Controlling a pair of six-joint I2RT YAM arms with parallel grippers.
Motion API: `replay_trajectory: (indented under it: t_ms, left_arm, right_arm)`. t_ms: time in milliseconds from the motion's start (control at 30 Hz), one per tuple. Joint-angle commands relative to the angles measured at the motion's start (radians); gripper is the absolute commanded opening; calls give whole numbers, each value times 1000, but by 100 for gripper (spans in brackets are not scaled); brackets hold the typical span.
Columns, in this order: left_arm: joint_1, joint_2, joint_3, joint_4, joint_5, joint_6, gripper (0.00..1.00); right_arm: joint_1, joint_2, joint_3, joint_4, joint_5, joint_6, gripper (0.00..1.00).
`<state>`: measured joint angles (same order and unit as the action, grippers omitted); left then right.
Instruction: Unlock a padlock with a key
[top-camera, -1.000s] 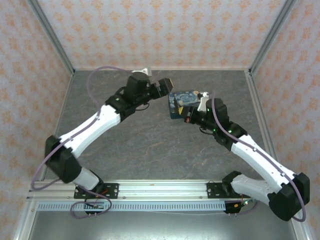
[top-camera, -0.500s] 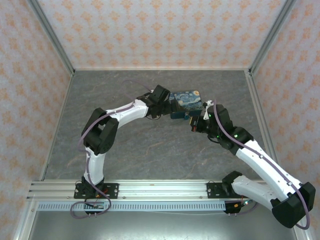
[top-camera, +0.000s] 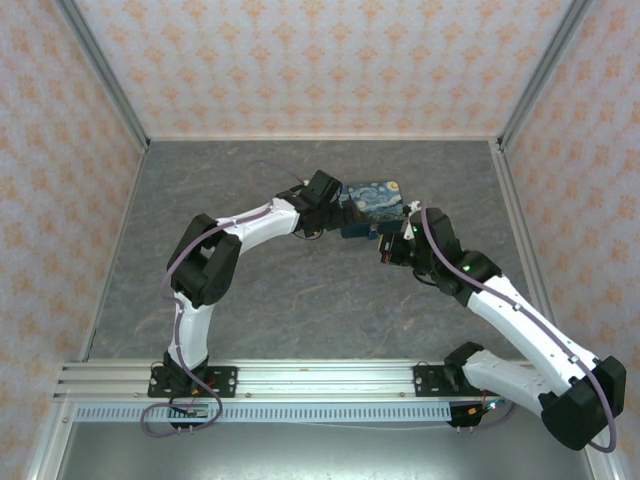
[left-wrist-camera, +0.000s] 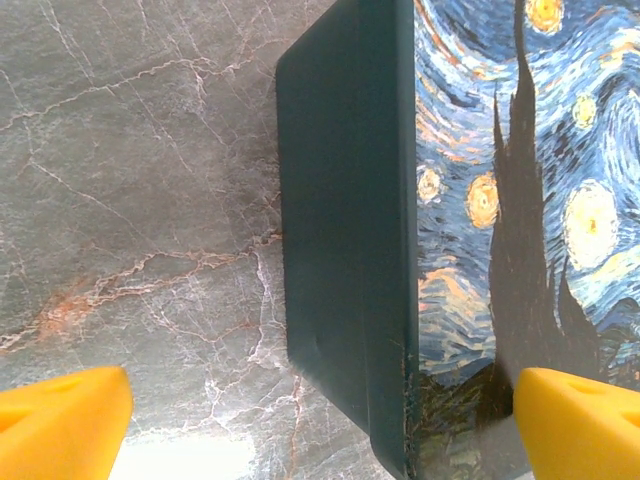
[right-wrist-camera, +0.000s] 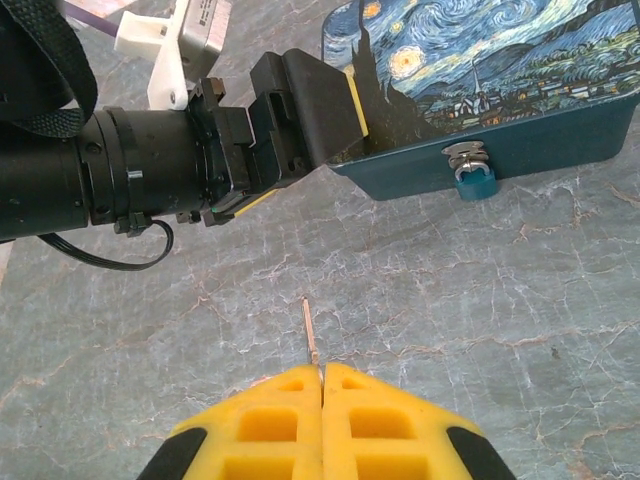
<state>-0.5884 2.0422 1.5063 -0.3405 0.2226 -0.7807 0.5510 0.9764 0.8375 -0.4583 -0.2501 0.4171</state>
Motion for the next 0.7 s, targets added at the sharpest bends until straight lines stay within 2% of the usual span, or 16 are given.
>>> replay_trajectory:
  t_ms: [0, 233, 467, 667]
  left_arm:
    - [26, -28, -76, -92, -71, 29, 97]
    - [92, -104, -209, -75, -88, 33, 97]
    - [130, -166, -245, -76, -87, 67, 97]
    - [129, -236, -298, 39, -35, 95, 97]
  right_arm:
    - [-3, 12, 26, -26, 31, -14, 0]
    - [-2, 43, 28, -15, 13, -14, 0]
    - [-3, 59, 17, 10, -9, -6, 0]
    - [-3, 64, -7, 78, -69, 6, 0]
